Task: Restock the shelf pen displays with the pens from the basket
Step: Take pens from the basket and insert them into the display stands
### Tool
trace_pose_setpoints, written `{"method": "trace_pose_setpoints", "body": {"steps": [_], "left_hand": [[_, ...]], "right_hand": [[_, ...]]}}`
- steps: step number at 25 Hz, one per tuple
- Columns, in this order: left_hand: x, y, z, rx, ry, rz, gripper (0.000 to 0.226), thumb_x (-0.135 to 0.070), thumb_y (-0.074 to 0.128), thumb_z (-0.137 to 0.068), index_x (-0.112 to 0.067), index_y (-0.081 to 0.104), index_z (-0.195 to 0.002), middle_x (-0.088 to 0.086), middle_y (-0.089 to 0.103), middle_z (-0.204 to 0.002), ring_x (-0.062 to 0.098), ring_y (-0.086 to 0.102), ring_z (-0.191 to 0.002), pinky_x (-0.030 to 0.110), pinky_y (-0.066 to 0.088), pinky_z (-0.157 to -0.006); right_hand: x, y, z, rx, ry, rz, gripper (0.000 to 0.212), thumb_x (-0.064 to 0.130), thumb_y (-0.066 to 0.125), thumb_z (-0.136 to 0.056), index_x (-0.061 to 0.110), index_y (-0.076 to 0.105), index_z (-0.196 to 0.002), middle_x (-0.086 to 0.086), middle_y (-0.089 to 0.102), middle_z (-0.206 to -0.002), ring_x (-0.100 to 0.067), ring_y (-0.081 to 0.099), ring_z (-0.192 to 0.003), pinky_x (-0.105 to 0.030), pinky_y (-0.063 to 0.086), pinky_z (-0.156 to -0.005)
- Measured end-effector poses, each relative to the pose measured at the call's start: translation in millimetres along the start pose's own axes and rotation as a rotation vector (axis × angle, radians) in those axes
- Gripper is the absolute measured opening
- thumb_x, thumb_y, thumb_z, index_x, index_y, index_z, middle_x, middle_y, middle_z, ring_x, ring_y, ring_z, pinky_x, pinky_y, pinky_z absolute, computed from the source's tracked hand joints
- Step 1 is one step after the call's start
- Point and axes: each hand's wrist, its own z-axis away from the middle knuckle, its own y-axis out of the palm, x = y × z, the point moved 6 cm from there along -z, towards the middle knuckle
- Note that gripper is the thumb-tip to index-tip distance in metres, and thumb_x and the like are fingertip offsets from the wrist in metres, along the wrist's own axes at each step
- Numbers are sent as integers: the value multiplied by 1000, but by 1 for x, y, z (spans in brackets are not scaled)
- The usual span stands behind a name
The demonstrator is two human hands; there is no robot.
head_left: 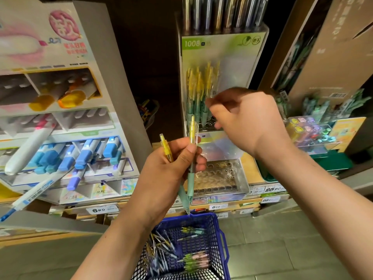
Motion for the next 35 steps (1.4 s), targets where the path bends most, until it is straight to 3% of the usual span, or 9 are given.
{"method": "trace_pose_setpoints", "body": {"steps": [5,9,12,14,16,21,27,31,35], "left_hand": [[-2,1,-1,-15,7,66,33,-26,65,-88,-3,74,-109,14,76,-93,20,74,-86,25,58,-78],[4,0,-3,-40,-25,76,45,-44,53,-95,-6,68,-112,17,76,-91,30,75,-88,32,61,-76],[9,-6,-1,-73,-86,3,52,-56,46,-97,-6,57,-106,10,67,-68,25,67,-58,31,57,-54],[7,-10,-1,-77,-102,-36,54,-62,47,-97,-9,49,-88,0,44,-55,14,39,-41,24,39,-40],[4,-10,-4,-52,-132,4,53,-65,47,-96,-13,46,-86,-3,32,-59,12,24,-46,21,28,-41],[0,0,-9,41,-79,323,25,-30,36,-100,-14,54,-95,4,40,-71,17,33,-60,31,31,-58],[7,-8,-10,28,-67,263,42,-24,40,-97,-2,68,-120,4,55,-79,15,44,-68,33,36,-69],[11,-11,-11,40,-103,291,44,-23,41,-98,1,67,-124,4,58,-84,15,47,-73,34,37,-75],[11,-13,-11,22,-79,279,37,-17,45,-101,0,70,-122,3,56,-84,15,48,-77,34,38,-79]], "right_hand": [[-4,32,31,377,165,-352,13,43,74,-86,32,78,-83,14,68,-62,5,61,-60,-22,49,-66],[-9,27,23,246,233,-621,12,27,75,-89,17,77,-82,3,74,-69,-4,65,-62,-16,51,-56],[-16,5,10,35,225,-672,21,10,66,-95,16,72,-75,-3,75,-67,-16,70,-62,-26,58,-58],[-20,-19,2,-127,167,-633,24,6,62,-95,21,72,-80,3,75,-66,-14,73,-63,-26,61,-63],[-19,-37,-4,-245,92,-558,16,13,65,-95,23,73,-87,3,76,-72,-14,75,-70,-33,63,-73],[-2,-45,-11,-298,-84,-418,10,13,63,-97,14,71,-103,3,73,-84,-3,72,-73,-14,55,-67],[4,-35,-20,-250,-187,-196,19,21,62,-96,14,74,-109,-6,75,-94,-22,73,-86,-39,58,-84],[5,-18,-17,-180,-240,74,20,28,63,-96,18,76,-108,-5,77,-93,-21,72,-87,-25,51,-83],[7,-15,-21,-132,-202,168,24,34,58,-99,20,77,-98,-2,77,-87,-22,71,-86,-30,52,-82]]}}
